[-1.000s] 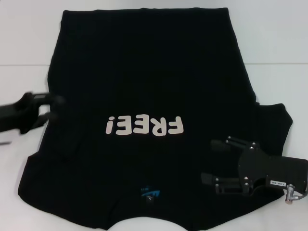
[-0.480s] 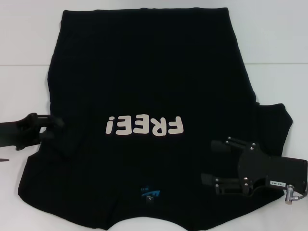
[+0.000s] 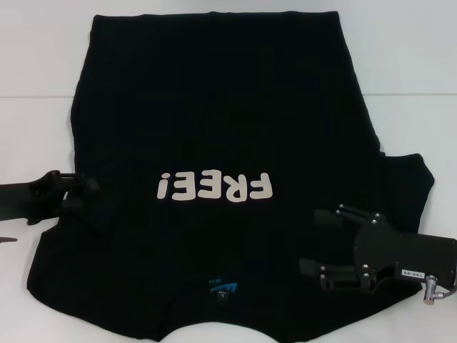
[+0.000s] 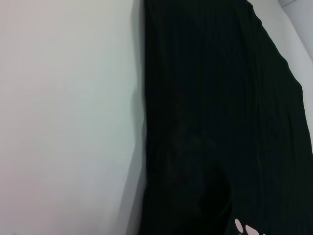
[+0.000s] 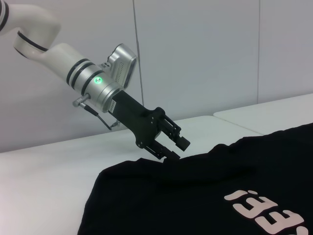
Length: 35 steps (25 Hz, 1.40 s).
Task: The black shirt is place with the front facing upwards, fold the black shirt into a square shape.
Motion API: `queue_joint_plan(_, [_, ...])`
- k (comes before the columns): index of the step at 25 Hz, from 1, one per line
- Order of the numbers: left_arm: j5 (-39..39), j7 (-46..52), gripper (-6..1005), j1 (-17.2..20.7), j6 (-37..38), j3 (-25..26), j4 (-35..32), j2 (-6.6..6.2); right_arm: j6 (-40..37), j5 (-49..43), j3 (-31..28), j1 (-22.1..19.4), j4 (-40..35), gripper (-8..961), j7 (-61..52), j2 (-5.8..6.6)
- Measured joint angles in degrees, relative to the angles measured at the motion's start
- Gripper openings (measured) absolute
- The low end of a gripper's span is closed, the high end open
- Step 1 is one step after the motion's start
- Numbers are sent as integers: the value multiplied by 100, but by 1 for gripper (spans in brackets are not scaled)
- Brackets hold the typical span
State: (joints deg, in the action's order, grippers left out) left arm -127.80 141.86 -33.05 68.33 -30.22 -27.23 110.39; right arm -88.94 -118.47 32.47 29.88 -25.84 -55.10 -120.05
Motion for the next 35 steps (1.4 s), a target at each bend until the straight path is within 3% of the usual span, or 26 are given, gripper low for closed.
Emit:
queue_joint_plan(14, [122, 39, 520, -251, 842, -7, 306, 26, 4, 0, 2, -5, 0, 942, 0, 0])
queue_joint_plan(23, [307, -82, 520, -523, 1409, -7, 540, 286, -1, 0, -28, 1, 0, 942, 1, 0])
queue_joint_plan(30, [744, -501, 521, -183, 1501, 118, -45, 141, 11, 0, -37, 34, 0, 942, 9, 0])
queue_joint_plan(35, [762, -656, 521, 117, 869, 252, -150, 149, 11, 0, -39, 32, -1, 942, 9, 0])
